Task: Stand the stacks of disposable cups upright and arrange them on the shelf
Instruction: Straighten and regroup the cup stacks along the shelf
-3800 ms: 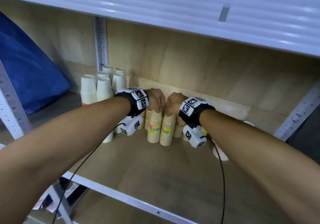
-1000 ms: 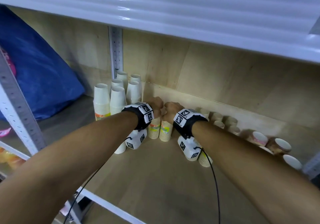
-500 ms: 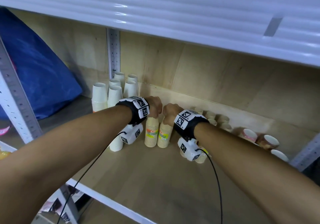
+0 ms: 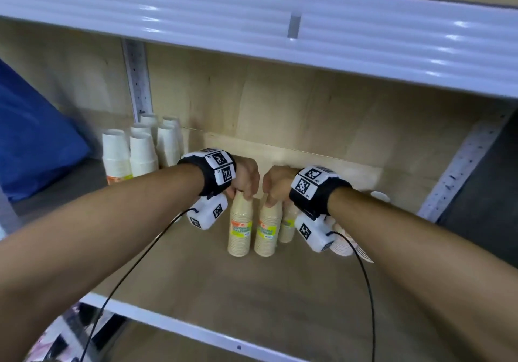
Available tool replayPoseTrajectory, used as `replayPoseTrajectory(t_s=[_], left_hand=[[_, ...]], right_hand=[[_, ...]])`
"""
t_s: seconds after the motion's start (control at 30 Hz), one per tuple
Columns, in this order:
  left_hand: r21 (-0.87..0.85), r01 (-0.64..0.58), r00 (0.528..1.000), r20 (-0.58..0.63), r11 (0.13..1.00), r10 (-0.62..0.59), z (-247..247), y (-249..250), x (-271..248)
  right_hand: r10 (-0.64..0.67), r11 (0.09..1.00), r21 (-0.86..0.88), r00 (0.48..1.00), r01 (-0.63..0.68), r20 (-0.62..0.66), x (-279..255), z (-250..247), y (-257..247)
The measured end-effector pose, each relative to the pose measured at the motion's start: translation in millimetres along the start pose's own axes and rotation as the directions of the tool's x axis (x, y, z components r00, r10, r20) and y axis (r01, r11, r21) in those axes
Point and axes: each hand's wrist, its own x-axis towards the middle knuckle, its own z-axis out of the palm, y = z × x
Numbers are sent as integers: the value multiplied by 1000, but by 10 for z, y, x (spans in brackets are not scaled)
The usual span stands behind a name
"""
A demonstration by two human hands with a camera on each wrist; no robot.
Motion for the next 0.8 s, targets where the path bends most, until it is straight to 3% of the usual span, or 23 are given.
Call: replayPoseTrajectory(t_s=[0.4,0.57,0.8], left_hand=[[111,-178,983,-23,978,182,327,695,208],[125,-213,976,-16,969,216,361,778,279],[73,-235,971,-21,969,238,387,733,342]], right_hand=[[200,979,41,980,-199,-21,-288,104,631],[232,971,-46,970,-236,-68,-300,123,765],[235,971,-13,965,-238,-120,-217,149,893]])
